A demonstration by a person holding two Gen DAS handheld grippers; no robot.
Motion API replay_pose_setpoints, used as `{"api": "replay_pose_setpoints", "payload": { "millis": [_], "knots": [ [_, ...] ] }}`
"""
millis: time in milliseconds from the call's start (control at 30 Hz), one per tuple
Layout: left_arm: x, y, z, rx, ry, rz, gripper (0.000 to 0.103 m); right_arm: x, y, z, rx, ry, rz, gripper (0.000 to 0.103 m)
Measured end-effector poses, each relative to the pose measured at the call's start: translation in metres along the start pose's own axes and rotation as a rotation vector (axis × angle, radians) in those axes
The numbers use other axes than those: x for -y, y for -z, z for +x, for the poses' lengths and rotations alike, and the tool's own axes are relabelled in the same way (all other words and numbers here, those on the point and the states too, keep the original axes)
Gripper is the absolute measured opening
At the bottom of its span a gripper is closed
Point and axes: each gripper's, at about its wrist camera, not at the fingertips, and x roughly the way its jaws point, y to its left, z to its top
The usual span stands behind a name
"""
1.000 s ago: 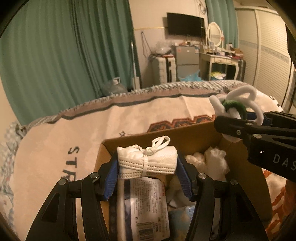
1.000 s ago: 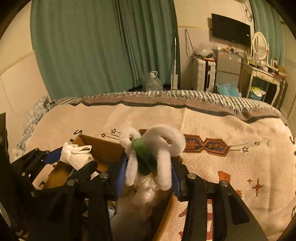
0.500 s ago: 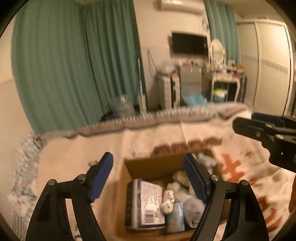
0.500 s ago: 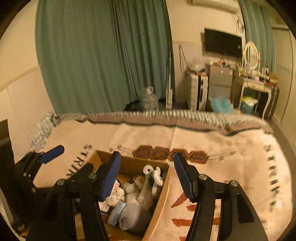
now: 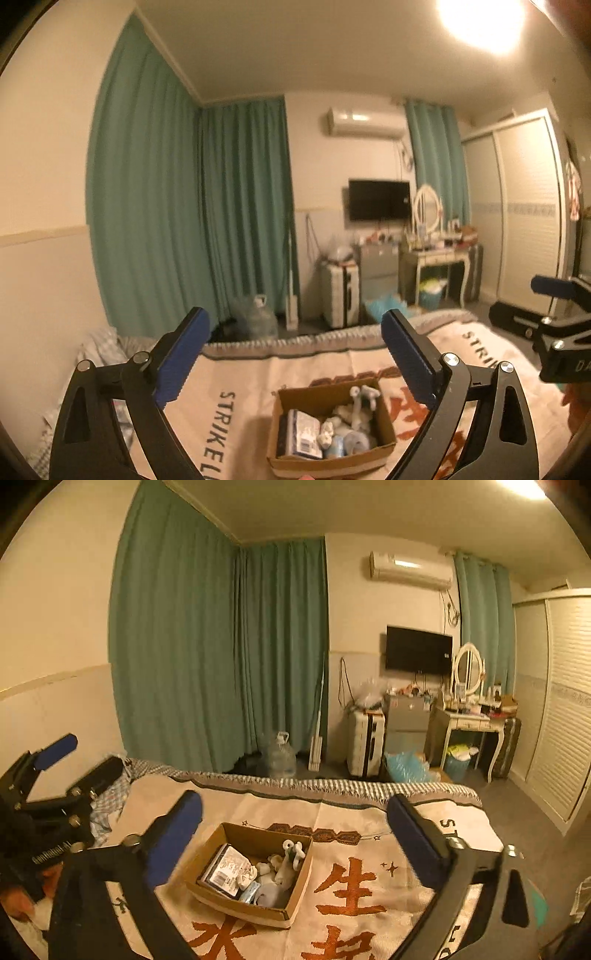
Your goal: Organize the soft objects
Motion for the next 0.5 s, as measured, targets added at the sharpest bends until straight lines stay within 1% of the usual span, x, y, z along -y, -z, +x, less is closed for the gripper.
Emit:
{"api": "replay_pose_setpoints", "payload": {
  "millis": [33,100,200,233,300,400,500],
  "knots": [
    [-0.002,0.002,-0.008,0.008,0.009,-0.002,0.096,-0.001,0.004,-0.008,0.007,0.005,0.007,0.103],
    [-0.004,0.010,-0.019,0.018,-0.005,-0.007,0.096,-0.003,0.014,-0.019,0.025,-0.007,0.022,0.103],
    [-0.005,0.025,-0.024,0.019,-0.011,-0.010,0.096,-0.006,0.031,-0.028,0.039,-0.016,0.029,0.103],
    [-0.007,0.033,-0.023,0.013,-0.011,-0.028,0.096,-0.007,0.038,-0.030,0.045,-0.015,0.035,0.103],
    [-0.006,0.046,-0.017,-0.016,0.006,-0.037,0.096,-0.006,0.051,-0.029,0.042,0.001,0.053,0.103],
    [-0.003,0.074,-0.003,-0.062,-0.015,-0.038,0.096,-0.008,0.078,-0.017,0.036,0.005,0.074,0.103],
    [-0.001,0.101,0.008,-0.126,-0.026,-0.038,0.096,-0.010,0.108,-0.001,0.044,0.023,0.070,0.103]
  ]
}}
